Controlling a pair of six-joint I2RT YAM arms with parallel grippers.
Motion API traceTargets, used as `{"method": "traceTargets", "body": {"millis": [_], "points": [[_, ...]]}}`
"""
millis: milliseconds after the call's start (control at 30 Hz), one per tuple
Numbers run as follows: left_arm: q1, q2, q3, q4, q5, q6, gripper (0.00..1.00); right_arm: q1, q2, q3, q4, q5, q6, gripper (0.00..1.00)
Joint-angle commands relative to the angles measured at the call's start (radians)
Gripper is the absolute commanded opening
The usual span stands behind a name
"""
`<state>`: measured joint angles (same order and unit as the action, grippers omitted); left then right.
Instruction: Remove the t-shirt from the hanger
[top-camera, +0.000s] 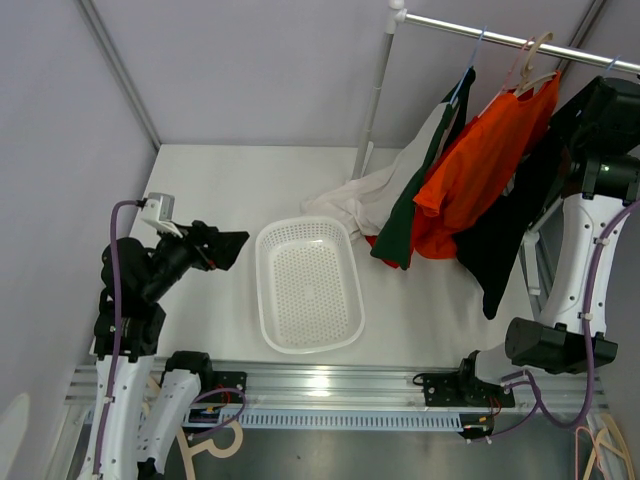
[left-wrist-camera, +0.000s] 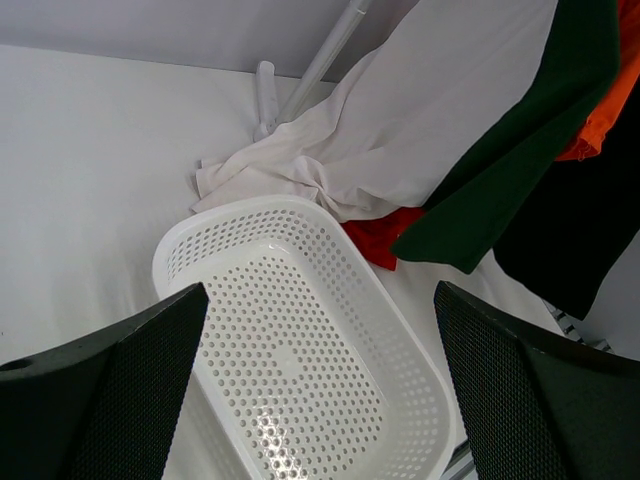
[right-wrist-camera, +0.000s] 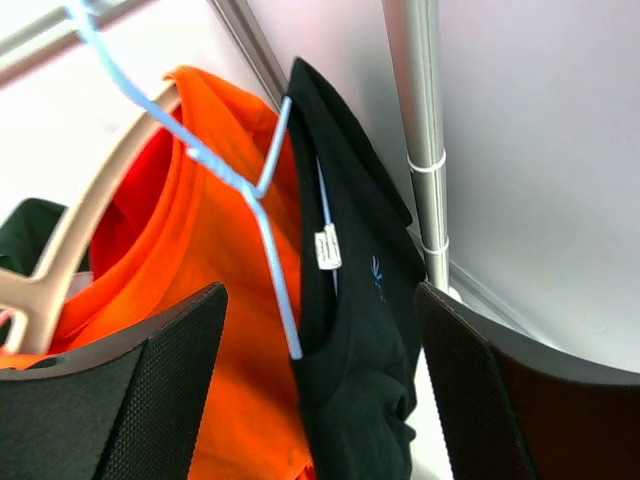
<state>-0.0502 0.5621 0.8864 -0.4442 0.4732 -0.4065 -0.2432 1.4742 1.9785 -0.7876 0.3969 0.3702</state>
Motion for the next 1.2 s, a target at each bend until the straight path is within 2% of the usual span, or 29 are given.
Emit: {"method": "traceTargets", "body": {"millis": [0,133,200,267,500,667,733,867,933,1033,1067,1100,1167], "points": [[-0.004,0.009,0.037,0.007,-0.007,0.021,1.00,0.022,-0.020,0.054,0.019,0.020,-0.030,0.82],[-0.004,0.013,0.040,0.004,-0.022,0.028,0.99,0.019,0.012,0.058,0.044,-0.045,-0.039,0.82],[-0.004,0.021,0.048,-0.002,-0.027,0.034,0.99,0.010,0.061,0.135,-0.007,-0.067,-0.036,0.81],[-0.004,0.025,0.055,-0.007,-0.028,0.037,0.99,0.012,0.116,0.180,-0.041,-0.055,-0.036,0.81],[-0.004,0.059,0.092,-0.013,-0.035,0.037,1.00,-0.008,0.162,0.206,0.005,-0.046,-0.042,0.75],[-0.004,0.074,0.109,-0.017,-0.039,0.038,1.00,-0.031,0.218,0.269,-0.022,-0.035,-0.050,0.75],[-0.004,0.076,0.105,-0.017,-0.044,0.041,0.99,-0.033,0.218,0.255,-0.013,-0.036,-0.053,0.67],[-0.004,0.082,0.102,-0.017,-0.045,0.043,0.99,-0.033,0.219,0.232,0.007,-0.043,-0.054,0.41],[-0.004,0.085,0.100,-0.013,-0.044,0.044,0.99,-0.033,0.227,0.230,0.008,-0.046,-0.060,0.35],[-0.004,0.087,0.094,-0.013,-0.045,0.046,0.99,-0.033,0.233,0.232,0.013,-0.058,-0.071,0.17],[-0.004,0.087,0.095,-0.013,-0.045,0.047,1.00,-0.033,0.236,0.232,0.016,-0.072,-0.071,0.06],[-0.004,0.085,0.095,-0.013,-0.045,0.046,1.00,-0.033,0.236,0.232,0.016,-0.075,-0.070,0.00],[-0.004,0.085,0.092,-0.011,-0.045,0.047,1.00,-0.031,0.239,0.232,0.019,-0.081,-0.070,0.00]]}}
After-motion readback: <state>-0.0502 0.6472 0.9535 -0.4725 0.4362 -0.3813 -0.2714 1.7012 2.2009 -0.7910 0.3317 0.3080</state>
